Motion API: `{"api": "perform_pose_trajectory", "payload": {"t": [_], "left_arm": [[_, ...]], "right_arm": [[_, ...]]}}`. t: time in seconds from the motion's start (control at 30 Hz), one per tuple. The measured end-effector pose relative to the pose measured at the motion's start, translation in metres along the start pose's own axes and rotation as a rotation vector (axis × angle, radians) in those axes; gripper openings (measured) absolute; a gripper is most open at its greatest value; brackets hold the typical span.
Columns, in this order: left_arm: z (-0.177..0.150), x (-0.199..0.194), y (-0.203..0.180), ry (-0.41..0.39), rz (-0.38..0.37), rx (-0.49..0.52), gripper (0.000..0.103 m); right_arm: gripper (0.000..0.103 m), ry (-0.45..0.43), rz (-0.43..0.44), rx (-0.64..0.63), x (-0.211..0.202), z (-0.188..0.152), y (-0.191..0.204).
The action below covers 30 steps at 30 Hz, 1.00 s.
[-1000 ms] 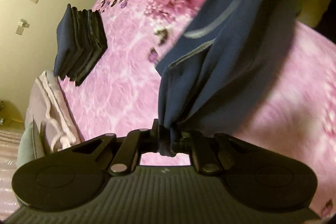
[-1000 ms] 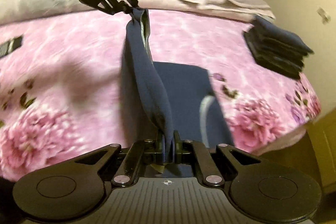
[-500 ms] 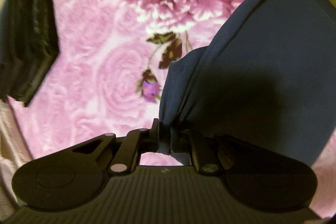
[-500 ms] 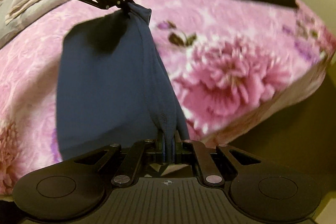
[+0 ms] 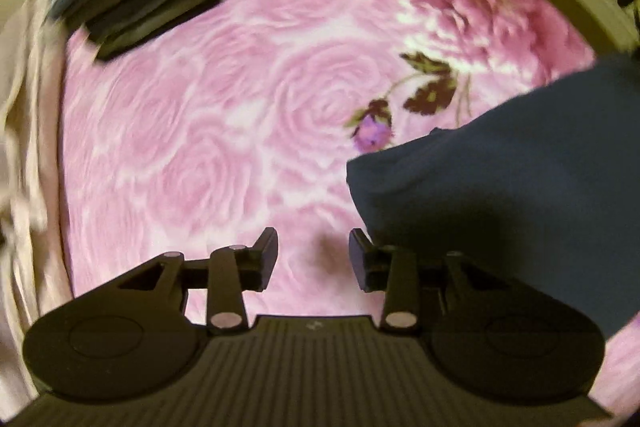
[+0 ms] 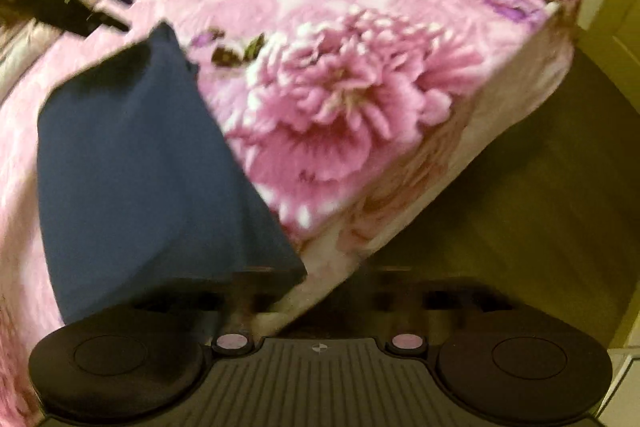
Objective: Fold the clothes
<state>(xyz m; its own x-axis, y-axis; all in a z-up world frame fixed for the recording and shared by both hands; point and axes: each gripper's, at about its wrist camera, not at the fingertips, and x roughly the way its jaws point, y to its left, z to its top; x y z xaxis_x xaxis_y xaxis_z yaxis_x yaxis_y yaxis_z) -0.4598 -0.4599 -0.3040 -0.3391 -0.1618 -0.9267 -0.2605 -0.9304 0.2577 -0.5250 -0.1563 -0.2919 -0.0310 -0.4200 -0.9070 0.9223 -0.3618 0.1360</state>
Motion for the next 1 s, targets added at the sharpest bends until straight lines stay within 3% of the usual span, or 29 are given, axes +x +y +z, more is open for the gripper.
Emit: {"api": "perform_pose_trajectory", "payload": {"t": [0.2,0.4,0.63,0.83,1.0], "left_arm": [[-0.05,-0.04,-0.004,-0.037,-0.051,-0.258,0.035],[-0.114,-0.054,-0.027,-0.038,-0.123,-0.451,0.036],[-0.155,-0.057,-0.037,-0.043,-0.113,-0.501,0.036],[-0.154,-0.066,-0.027,-0.136,-0.166,-0.567,0.036],[-0.143,-0.056,-0.019,-0.165,-0.217,-0.587,0.036]], "right_arm": [[0.077,-0.01,0.101,0.011,0.007,0.002,0.042],[0.077,0.011,0.197,-0.045,0.019,-0.016,0.098],[0.078,0.098,0.19,-0.121,0.033,-0.04,0.138],[0.078,0.071,0.153,-0.097,0.024,-0.043,0.146],[0.078,0.065,0.143,-0.074,0.021,-0.047,0.155]]}}
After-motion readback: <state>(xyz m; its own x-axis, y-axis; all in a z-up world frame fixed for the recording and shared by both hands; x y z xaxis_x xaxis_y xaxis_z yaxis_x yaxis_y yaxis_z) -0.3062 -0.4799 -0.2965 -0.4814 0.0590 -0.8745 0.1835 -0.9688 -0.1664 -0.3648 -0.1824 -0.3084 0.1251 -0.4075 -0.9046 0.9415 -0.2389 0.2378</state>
